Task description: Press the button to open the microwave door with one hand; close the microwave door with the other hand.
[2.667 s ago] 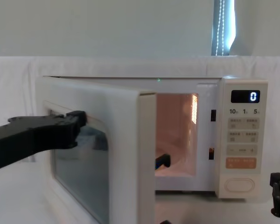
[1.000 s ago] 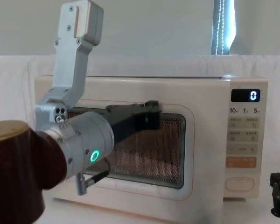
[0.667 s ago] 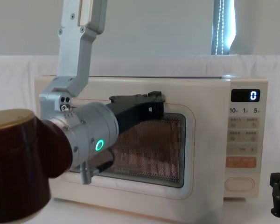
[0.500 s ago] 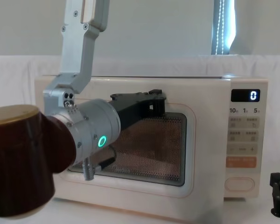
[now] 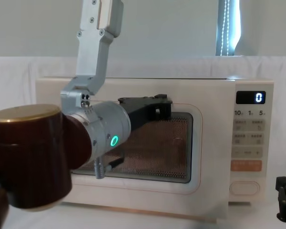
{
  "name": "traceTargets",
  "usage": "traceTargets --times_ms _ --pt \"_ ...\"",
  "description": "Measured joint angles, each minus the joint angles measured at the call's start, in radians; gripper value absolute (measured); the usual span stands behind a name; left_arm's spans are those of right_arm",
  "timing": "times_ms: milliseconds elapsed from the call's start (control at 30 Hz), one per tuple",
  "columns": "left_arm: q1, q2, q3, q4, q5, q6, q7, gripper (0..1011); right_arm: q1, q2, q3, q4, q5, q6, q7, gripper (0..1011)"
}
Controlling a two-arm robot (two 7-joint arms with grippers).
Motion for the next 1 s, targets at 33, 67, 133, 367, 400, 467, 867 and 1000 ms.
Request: traceTargets --times_ms 33,67,133,367,400,467,867,1000 --pt "-0.004 -0.003 0.000 0.008 0.000 -0.002 0.000 0 0.000 0.000 0.000 0.000 0.000 0.000 0.000 0" --pt "-0.011 -0.008 -0.001 0.021 0.001 -0.008 -0.001 0 0.000 0.000 0.000 0.000 0.000 0.000 0.000 0" --pt "-0.020 -0.015 -0.002 0.037 0.002 -0.017 -0.001 0 0.000 0.000 0.000 0.000 0.000 0.000 0.000 0" --pt "-0.035 -0.028 -0.001 0.063 0.008 -0.035 -0.006 0 0.000 0.000 0.000 0.000 0.000 0.000 0.000 0" --pt "-0.039 -0.031 0.000 0.069 0.010 -0.038 -0.007 0 0.000 0.000 0.000 0.000 0.000 0.000 0.000 0" --pt "-0.046 -0.035 0.001 0.079 0.012 -0.040 -0.009 0 0.000 0.000 0.000 0.000 0.000 0.000 0.000 0" --pt "-0.077 -0.054 0.005 0.125 0.028 -0.048 -0.010 0 0.000 0.000 0.000 0.000 0.000 0.000 0.000 0" --pt "-0.081 -0.058 0.005 0.133 0.033 -0.049 -0.008 0 0.000 0.000 0.000 0.000 0.000 0.000 0.000 0"
